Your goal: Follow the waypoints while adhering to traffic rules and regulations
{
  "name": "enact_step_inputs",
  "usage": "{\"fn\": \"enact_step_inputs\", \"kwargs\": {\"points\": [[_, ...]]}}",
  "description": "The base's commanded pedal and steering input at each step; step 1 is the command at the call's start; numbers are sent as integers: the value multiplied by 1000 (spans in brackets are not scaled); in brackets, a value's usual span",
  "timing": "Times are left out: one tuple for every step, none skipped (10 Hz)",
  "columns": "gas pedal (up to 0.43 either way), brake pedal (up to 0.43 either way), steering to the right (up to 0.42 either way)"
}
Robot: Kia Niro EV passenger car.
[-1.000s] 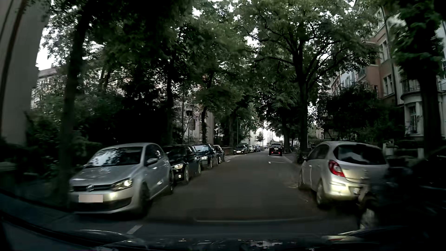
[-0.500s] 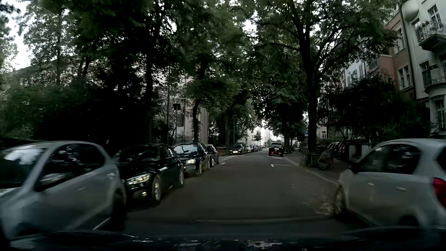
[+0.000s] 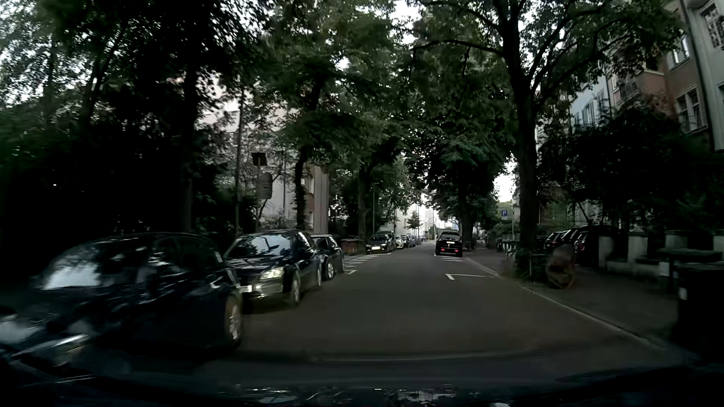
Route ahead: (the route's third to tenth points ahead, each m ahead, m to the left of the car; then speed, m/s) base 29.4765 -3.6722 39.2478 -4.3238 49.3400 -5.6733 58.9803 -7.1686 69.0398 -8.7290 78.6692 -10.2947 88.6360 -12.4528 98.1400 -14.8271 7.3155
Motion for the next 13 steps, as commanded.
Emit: {"fn": "enact_step_inputs", "kwargs": {"points": [[110,0,21],[110,0,21],[110,0,21],[110,0,21],[110,0,21],[110,0,21],[110,0,21],[110,0,21],[110,0,20],[110,0,20],[110,0,20],[110,0,20],[110,0,20]]}}
